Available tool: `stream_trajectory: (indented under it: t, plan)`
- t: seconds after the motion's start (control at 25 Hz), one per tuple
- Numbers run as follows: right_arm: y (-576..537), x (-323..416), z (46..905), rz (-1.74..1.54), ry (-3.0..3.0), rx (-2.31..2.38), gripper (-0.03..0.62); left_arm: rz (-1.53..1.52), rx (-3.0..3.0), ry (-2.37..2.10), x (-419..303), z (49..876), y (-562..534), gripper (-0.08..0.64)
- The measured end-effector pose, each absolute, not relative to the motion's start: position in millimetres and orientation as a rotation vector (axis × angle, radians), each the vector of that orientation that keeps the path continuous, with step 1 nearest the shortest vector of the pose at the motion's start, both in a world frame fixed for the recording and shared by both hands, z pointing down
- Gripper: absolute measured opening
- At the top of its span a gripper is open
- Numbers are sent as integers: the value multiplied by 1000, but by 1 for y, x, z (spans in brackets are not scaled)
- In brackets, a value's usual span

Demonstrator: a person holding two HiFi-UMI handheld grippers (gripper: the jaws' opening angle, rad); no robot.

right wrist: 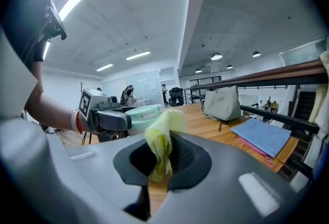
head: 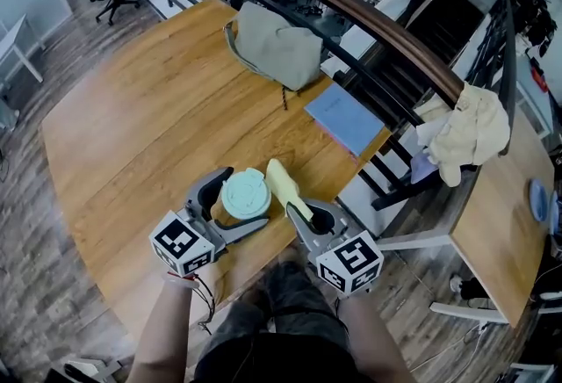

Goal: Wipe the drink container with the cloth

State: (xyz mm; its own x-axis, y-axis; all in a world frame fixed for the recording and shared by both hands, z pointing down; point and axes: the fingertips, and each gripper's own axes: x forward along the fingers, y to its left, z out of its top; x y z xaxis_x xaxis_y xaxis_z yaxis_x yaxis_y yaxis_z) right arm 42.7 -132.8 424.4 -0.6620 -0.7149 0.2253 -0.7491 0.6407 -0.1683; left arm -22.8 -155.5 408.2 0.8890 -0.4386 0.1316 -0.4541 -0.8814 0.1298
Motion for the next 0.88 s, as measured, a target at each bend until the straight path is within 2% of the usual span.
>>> stream_trajectory:
  t: [0.4, 0.48, 0.6, 0.8, 0.84, 0.88]
  plan:
    - [-125, 51, 414, 333, -2684, 1310, 25, 125, 2876, -745, -50, 408, -135, 465]
    - [-123, 52, 413, 333, -2680, 1322, 25, 108, 2862, -778, -58, 409, -131, 444]
    - [-118, 51, 409, 328, -2679, 1333, 25, 53, 2826, -871, -76, 402, -127, 335]
    - [-115, 50, 400, 293, -2677, 1352, 25, -48, 2684, -1152, -118, 405, -138, 27]
    - [-113, 50, 401, 296, -2676, 1358, 25, -49, 2654, -1199, -124, 407, -140, -5]
    - [-111, 50, 401, 299, -2674, 1367, 25, -51, 2635, -1232, -129, 408, -141, -5]
